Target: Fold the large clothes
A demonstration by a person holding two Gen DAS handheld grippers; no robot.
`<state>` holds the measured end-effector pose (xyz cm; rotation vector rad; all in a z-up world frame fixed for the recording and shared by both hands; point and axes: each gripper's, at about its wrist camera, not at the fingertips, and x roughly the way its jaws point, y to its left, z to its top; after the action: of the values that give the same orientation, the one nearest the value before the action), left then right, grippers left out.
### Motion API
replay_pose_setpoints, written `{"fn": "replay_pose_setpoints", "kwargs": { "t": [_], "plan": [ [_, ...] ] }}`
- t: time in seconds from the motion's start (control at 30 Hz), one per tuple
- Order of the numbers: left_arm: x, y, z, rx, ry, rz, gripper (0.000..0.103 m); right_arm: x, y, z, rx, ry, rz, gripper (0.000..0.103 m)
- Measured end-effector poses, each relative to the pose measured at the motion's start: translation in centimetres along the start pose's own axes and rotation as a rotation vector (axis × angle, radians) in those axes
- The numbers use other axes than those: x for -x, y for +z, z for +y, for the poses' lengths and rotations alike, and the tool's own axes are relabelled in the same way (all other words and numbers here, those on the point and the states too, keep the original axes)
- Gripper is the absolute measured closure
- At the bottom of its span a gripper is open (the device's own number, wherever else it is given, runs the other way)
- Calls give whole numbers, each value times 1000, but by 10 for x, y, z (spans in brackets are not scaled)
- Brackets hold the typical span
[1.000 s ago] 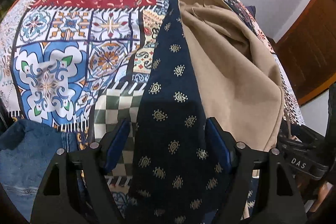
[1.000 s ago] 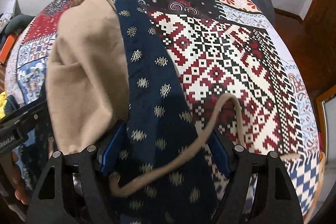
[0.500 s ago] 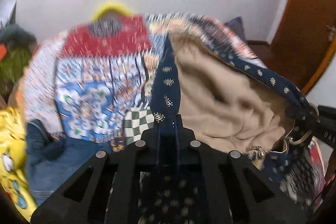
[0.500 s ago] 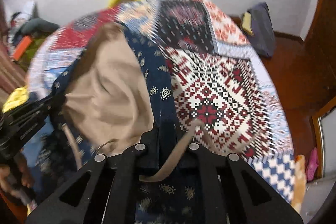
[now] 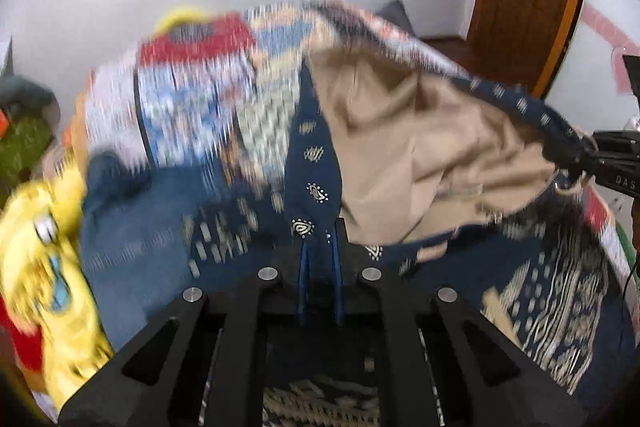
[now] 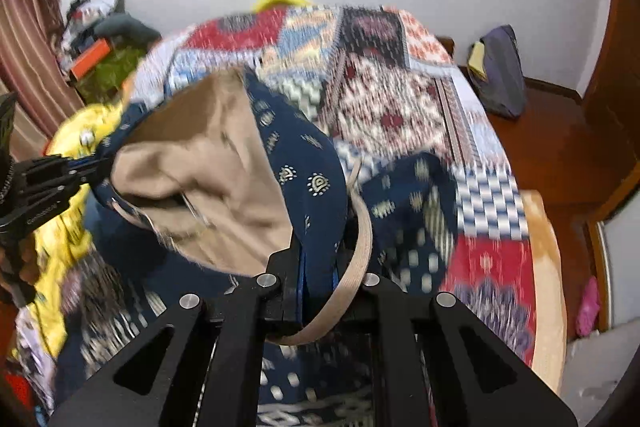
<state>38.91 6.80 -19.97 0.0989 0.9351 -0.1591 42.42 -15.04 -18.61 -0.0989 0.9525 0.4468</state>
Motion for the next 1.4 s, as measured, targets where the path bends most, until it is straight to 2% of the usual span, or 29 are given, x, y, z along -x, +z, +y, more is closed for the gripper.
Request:
{"fn": "replay_pose_setpoints", "kwargs": {
  "t": [0.1,0.17,0.2,0.23,0.27,0.33,0.4,0.5,0.57,0.63,0.73,0.87,0.93,1.07,1.1,1.13,1.17,1.2,1.3,1.37,1.4],
  "plan": [
    [-24,-20,6,61,-39,98,89,-13,-15,1,7,-53,52,91],
    [-34,-29,7,60,-32,132,84,-19,-22,-1,-3,-68,95,82],
    [-36,-31,7,56,-17,144,75,-21,-24,-1,-8,-81,110,80],
    [-36,-31,6,49,-4,151,67,-23,-26,-2,-11,-88,126,73],
    [-35,-31,5,45,4,152,63,-23,-28,-2,-12,-85,143,62],
    [-28,-26,6,37,6,142,55,-22,-26,-2,-10,-45,172,56],
    [-20,-19,8,30,-9,124,51,-16,-24,0,0,-27,160,56],
    [-4,0,11,11,5,55,44,0,-8,3,12,-5,98,55],
    [0,14,10,6,11,18,41,7,5,7,9,30,58,42],
    [-2,30,11,11,26,-2,41,10,24,9,9,47,6,36],
    [-19,56,18,52,22,-3,41,-4,47,18,19,37,-11,36],
    [-47,72,24,120,-25,21,41,-33,63,33,12,25,20,36],
    [-66,81,25,134,-73,46,41,-51,68,35,2,45,46,36],
    [-87,90,19,141,-66,84,42,-79,75,35,-44,66,118,36],
    [-90,93,19,143,-58,76,46,-86,77,34,-59,64,124,37],
    [-90,95,18,144,-55,68,58,-89,77,34,-65,62,124,46],
    [-89,95,16,141,-59,65,65,-91,77,33,-69,70,128,60],
    [-86,95,15,136,-68,62,79,-91,76,32,-81,84,131,65],
    [-71,93,9,97,-69,35,86,-79,71,28,-109,120,101,76],
    [-52,89,1,47,-43,2,92,-67,64,25,-116,123,84,88],
    [-43,87,-2,32,-42,-12,92,-60,61,23,-127,138,74,89]
  ]
}}
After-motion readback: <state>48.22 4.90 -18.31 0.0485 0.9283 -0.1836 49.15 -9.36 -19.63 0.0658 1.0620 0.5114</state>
